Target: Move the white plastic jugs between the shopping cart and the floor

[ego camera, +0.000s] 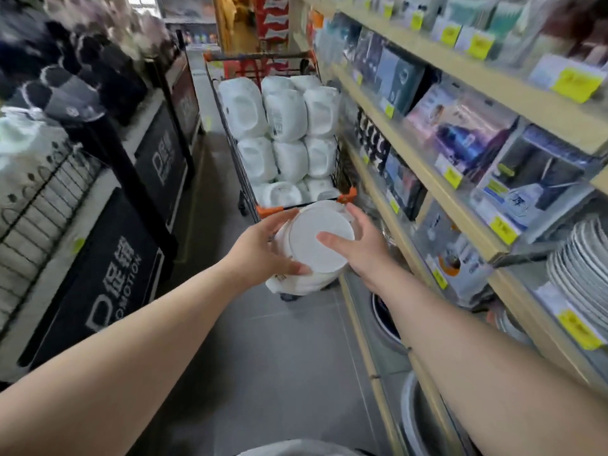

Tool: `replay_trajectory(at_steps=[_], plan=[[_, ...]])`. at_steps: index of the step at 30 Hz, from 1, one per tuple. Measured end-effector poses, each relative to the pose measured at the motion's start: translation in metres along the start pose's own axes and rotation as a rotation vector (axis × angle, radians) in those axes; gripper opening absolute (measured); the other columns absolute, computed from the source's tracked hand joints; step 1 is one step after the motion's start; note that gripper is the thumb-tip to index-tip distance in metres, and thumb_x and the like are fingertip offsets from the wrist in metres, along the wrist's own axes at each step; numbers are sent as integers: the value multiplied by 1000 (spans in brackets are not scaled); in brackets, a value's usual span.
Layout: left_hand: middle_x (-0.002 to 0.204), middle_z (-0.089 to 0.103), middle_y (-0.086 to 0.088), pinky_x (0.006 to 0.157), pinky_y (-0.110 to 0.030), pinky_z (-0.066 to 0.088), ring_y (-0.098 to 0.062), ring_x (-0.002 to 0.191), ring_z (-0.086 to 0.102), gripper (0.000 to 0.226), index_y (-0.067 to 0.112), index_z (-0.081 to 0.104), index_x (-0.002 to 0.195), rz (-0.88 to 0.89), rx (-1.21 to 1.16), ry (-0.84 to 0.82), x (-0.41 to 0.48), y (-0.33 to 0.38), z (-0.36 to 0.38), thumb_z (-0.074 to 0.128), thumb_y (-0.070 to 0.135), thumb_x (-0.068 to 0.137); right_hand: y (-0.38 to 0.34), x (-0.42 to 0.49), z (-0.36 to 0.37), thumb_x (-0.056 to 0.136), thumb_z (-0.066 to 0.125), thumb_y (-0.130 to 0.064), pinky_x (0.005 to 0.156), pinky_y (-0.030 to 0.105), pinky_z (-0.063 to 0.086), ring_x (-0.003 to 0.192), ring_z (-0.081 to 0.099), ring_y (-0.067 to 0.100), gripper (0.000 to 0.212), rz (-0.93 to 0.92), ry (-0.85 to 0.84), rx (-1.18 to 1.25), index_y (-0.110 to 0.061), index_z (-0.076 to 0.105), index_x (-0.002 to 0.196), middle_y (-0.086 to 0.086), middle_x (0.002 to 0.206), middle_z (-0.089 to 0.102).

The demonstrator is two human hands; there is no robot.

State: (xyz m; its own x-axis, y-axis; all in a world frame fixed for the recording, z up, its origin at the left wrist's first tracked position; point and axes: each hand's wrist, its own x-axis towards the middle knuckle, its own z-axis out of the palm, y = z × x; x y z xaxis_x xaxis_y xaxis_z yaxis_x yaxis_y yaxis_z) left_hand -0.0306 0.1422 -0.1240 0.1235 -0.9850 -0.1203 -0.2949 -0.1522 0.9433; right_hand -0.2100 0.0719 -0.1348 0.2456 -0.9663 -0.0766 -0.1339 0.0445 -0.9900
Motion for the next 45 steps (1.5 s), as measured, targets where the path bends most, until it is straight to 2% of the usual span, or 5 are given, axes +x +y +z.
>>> replay_trajectory(at_steps=[12, 19, 30, 38, 45], plan=[[122, 52, 21, 75, -9, 47, -8, 116, 50, 96, 39, 45, 138, 1, 56, -94, 246, 6, -29, 90, 9, 59, 4, 238, -6, 76, 81, -22, 90, 23, 40, 116, 45, 7, 87, 31, 42, -39, -24, 33, 148, -9, 133, 45], [127, 55, 17, 99, -37, 49, -14, 116, 53, 97, 52, 46, 131, -35, 155, -95, 383, 4, -35, 93, 20, 53, 7, 371, -20, 78, 79, -20, 91, 25, 38, 116, 40, 7, 85, 112, 9, -81, -26, 30, 147, -9, 137, 41], [127, 52, 11, 85, 9, 24, 0, 115, 45, 92, 27, 46, 140, 28, 318, -339, 514, -44, -31, 90, 9, 61, 72, 465, -19, 77, 79, -17, 105, 44, 41, 128, 42, 19, 94, 393, 127, -75, -33, 23, 151, -4, 147, 39], [147, 44, 8, 114, -41, 31, -20, 138, 39, 82, 30, 50, 137, 173, 579, -508, 539, -80, -40, 88, 23, 65, 108, 446, 2, 79, 78, -14, 105, 33, 34, 135, 40, 20, 86, 523, 218, -187, -30, 30, 149, 0, 150, 39], [138, 55, 4, 102, -24, 33, -17, 128, 48, 59, 26, 59, 128, 257, 558, -532, 539, -71, -54, 82, 31, 74, 80, 430, 35, 83, 72, -37, 96, 26, 38, 129, 47, 18, 66, 476, 447, -256, -22, 44, 142, 3, 142, 50]])
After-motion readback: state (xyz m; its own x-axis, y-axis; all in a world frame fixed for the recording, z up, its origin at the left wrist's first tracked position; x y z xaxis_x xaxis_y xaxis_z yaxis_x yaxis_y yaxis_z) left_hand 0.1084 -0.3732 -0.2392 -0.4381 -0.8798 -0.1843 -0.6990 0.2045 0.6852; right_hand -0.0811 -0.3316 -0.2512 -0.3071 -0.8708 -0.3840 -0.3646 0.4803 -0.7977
